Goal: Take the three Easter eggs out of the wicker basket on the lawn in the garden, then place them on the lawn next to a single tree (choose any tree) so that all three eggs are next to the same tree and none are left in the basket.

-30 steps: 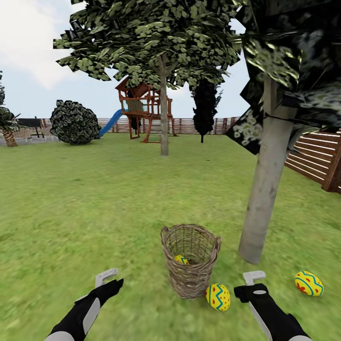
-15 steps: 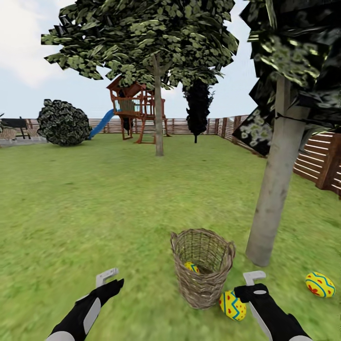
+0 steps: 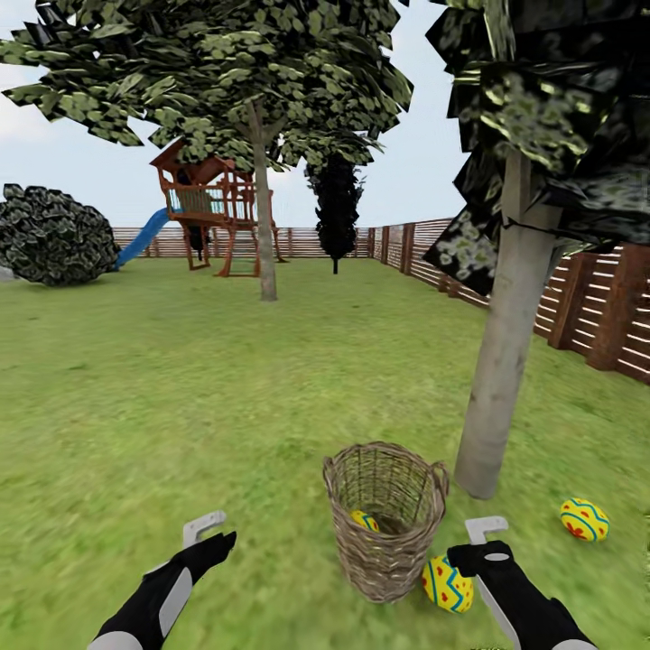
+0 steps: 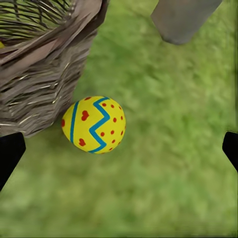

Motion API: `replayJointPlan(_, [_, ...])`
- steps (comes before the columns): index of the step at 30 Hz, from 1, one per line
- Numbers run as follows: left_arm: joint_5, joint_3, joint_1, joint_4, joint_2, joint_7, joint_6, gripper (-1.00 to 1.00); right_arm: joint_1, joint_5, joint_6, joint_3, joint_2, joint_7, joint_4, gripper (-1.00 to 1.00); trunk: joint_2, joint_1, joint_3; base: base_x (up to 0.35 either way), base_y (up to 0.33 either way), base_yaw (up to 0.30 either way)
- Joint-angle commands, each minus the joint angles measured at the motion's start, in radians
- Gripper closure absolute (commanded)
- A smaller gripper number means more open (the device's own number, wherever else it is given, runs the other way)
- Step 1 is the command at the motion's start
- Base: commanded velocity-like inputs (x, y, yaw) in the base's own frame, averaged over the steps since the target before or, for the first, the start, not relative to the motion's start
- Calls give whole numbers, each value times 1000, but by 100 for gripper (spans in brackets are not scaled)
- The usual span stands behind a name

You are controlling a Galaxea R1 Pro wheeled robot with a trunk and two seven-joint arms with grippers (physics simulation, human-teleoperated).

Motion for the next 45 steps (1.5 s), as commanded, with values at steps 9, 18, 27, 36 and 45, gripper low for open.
replayJointPlan(9, [10,15,0,-20,20,-4,18,-100,-1,1,8,7,-2,-7,-2,-100,0,0,-1,126,323,-300])
replayJointPlan(18, [18,15,0,-151,135,-3,341,-100,-1,-2,99,7,0,-7,-4,-100,0,0,-1,127,323,-257])
replayJointPlan(27, [8,8,-1,-181,130,7,556,-100,-1,-63,462,-9,-7,-7,-98,-100,0,0,-1,134,314,-76])
replayJointPlan(36, [8,5,-1,-301,124,6,669,-100,-1,-85,544,-10,-11,-7,-144,-100,0,0,-1,143,275,-2])
replayJointPlan(45, [17,18,-1,-359,128,2,503,-100,-1,-85,545,-11,-11,-7,-148,-100,0,0,-1,238,220,0])
